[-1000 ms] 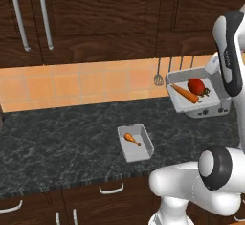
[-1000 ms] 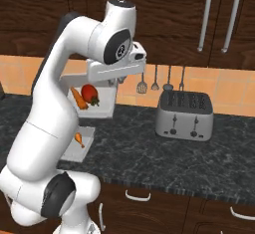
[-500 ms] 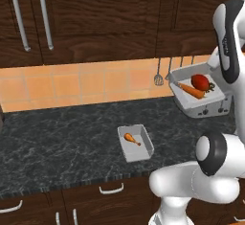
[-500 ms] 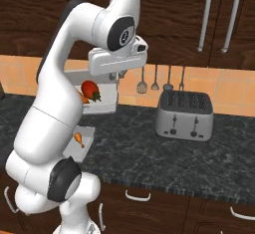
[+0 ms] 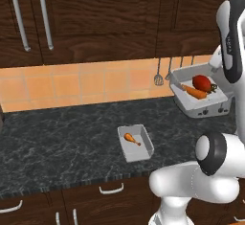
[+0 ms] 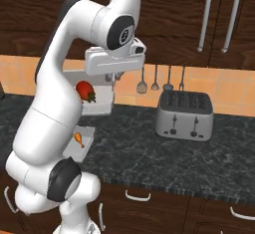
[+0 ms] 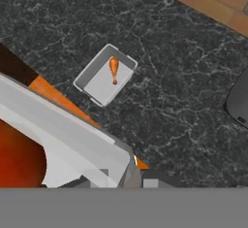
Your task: Take the meat container that has the chicken drumstick and place it on the second highest rack of the freezer. Then take the vegetable container that has the carrot and tomato and place it on the highest rack of the freezer.
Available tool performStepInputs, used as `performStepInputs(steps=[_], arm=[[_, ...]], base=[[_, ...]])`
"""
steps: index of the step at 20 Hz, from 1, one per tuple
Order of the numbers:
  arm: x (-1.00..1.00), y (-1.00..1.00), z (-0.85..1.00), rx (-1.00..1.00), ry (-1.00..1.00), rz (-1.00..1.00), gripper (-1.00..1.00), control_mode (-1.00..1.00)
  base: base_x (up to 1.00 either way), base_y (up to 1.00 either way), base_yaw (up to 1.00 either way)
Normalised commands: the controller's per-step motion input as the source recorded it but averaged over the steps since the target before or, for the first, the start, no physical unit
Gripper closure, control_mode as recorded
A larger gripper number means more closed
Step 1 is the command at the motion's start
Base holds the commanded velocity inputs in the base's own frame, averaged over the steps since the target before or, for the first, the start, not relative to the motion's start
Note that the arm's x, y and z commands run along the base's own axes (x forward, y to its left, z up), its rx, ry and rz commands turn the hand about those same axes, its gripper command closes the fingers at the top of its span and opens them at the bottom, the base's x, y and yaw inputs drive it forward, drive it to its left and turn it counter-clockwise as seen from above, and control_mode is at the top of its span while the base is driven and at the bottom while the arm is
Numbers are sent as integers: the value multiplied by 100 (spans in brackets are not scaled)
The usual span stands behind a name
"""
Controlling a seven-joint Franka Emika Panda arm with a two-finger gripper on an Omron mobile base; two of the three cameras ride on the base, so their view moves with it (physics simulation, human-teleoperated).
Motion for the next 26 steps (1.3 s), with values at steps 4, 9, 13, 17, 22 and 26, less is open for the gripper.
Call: performStepInputs(steps=[4,9,13,17,22,26], arm=[[-21,12,0,-2,0,-10,100,-100],[0,0,0,0,0,0,100,100],[0,0,0,0,0,0,100,100],[0,0,0,0,0,0,100,100],[0,0,0,0,0,0,100,100],[0,0,0,0,0,0,100,100]], base=[[0,0,0],[-42,0,-13],[-84,0,-40],[-68,0,-62],[-32,0,-65],[-1,0,-70]])
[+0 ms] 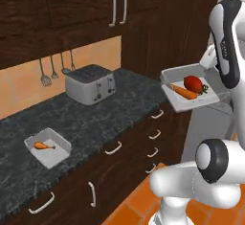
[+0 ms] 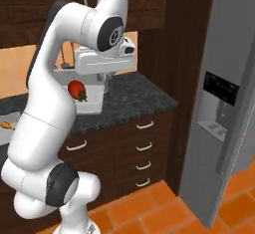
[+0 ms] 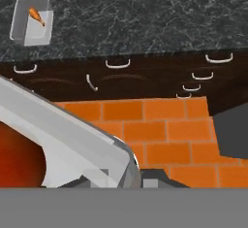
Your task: Take the meat container that has the chicken drumstick and place it on the second highest rack of the freezer. Then take the vegetable container that has the carrot and tomato and place it on the highest rack of the freezer.
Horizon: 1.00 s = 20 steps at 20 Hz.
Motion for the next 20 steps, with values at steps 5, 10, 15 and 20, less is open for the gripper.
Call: performStepInputs(steps=[5,10,15,20], arm=[[0,0,0,0,0,0,100,100],[0,0,0,0,0,0,100,100],[0,0,0,0,0,0,100,100],[0,0,0,0,0,0,100,100]], base=[[0,0,-70],[0,0,-68],[0,-15,-63],[-5,-19,-48]])
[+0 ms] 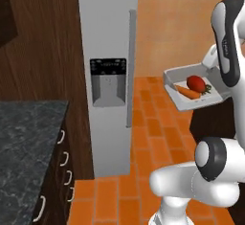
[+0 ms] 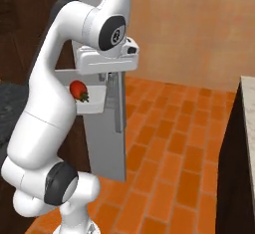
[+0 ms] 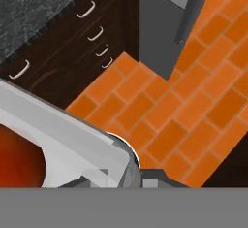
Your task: Take the meat container that has the chicken drumstick and place it on the second highest rack of the freezer. Then take the vegetable container that has the carrot and tomato and place it on the highest rack of the freezer.
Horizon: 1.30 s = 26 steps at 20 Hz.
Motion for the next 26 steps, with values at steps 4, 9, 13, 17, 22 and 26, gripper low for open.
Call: performStepInputs(steps=[4,9,13,17,22,26], arm=[[0,0,0,0,0,0,100,100],[0,0,0,0,0,0,100,100],[0,0,0,0,0,0,100,100],[0,0,0,0,0,0,100,100],[0,0,0,0,0,0,100,100],[0,0,0,0,0,0,100,100]], base=[[13,-36,-27],[58,-54,-14],[92,-40,-13],[82,-44,-6],[62,-49,0],[74,-23,0]])
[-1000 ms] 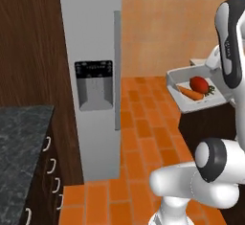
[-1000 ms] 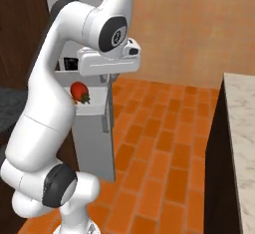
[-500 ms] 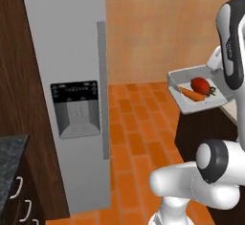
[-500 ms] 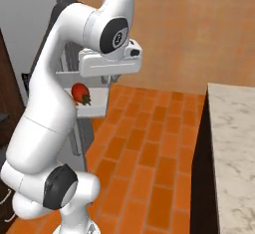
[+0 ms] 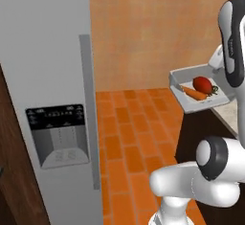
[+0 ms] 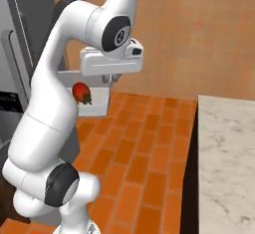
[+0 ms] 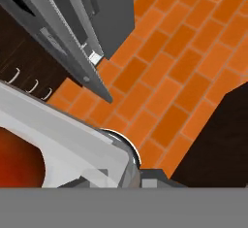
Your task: Take the meat container that has the chicken drumstick and place it on the second highest rack of the freezer. Then take the vegetable container that has the carrot and tomato and place it on the highest rack of the freezer.
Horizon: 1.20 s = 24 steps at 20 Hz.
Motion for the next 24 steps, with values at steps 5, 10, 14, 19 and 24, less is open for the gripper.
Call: performStepInputs(steps=[5,10,14,19,24], arm=[[0,0,0,0,0,0,100,100],[0,0,0,0,0,0,100,100],[0,0,0,0,0,0,100,100],[0,0,0,0,0,0,100,100],[0,0,0,0,0,0,100,100]], base=[[86,-17,0],[53,-54,4],[77,-21,0],[98,0,0],[92,0,0]])
